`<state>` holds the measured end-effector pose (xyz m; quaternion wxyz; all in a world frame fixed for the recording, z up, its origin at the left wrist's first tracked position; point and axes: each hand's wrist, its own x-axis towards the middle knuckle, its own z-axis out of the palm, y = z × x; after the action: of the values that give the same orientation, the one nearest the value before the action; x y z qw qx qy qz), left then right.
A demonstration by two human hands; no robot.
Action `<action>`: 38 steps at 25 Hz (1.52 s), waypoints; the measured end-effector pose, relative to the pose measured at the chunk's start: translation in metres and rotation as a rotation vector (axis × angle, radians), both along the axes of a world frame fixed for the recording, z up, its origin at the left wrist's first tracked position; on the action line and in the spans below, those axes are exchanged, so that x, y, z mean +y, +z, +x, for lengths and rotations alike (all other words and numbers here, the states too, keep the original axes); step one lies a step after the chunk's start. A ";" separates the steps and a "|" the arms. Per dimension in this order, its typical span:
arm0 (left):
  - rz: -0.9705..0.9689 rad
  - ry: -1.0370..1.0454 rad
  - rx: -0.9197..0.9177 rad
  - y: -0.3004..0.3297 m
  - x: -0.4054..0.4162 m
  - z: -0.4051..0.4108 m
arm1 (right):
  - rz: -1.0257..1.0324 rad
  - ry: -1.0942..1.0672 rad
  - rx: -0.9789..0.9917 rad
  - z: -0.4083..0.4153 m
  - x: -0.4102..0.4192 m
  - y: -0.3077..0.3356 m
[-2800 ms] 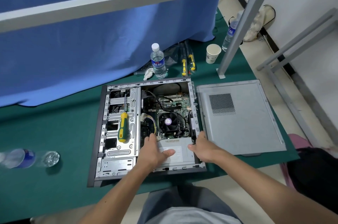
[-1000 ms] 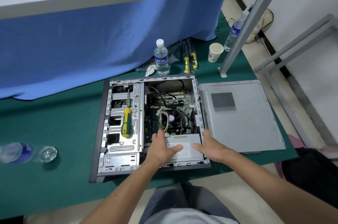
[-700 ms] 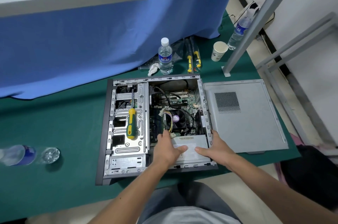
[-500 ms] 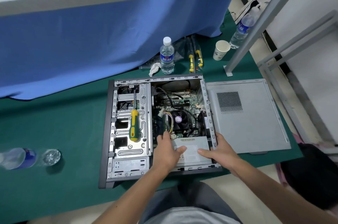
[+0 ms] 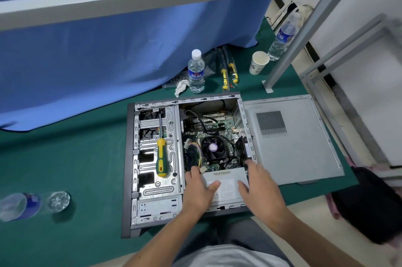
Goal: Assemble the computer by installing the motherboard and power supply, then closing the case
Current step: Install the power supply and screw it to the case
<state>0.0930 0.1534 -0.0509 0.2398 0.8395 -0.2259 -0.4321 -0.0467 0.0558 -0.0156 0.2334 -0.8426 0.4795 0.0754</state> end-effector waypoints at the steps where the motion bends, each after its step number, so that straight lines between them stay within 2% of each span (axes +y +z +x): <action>1: 0.008 -0.004 0.012 -0.001 0.000 0.001 | 0.045 0.014 0.045 0.005 0.005 -0.001; 3: 0.018 -0.003 0.038 0.000 0.000 -0.001 | 0.189 -0.012 0.140 0.011 0.010 -0.007; 6: 0.041 0.014 0.030 0.000 -0.001 -0.003 | 0.476 -0.167 0.094 0.017 -0.002 -0.006; 8: 0.042 0.032 0.020 0.000 -0.002 -0.004 | 0.579 -0.216 0.071 0.019 -0.012 -0.008; 12: 0.045 0.095 0.025 0.005 -0.006 -0.005 | 0.526 -0.141 0.106 0.019 -0.012 -0.011; 22: 0.030 0.143 -0.006 0.019 -0.009 -0.006 | 0.474 -0.121 0.045 0.018 -0.014 -0.015; 33: 0.003 0.069 0.018 0.018 -0.007 -0.003 | 0.664 -0.108 0.003 0.020 -0.018 -0.013; 38: -0.004 0.068 0.006 0.015 -0.006 -0.003 | 0.644 -0.092 0.009 0.019 -0.022 -0.016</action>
<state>0.0900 0.1469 -0.0362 0.2567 0.8449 -0.1974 -0.4259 -0.0276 0.0336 -0.0314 0.4889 -0.7026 0.4695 0.2165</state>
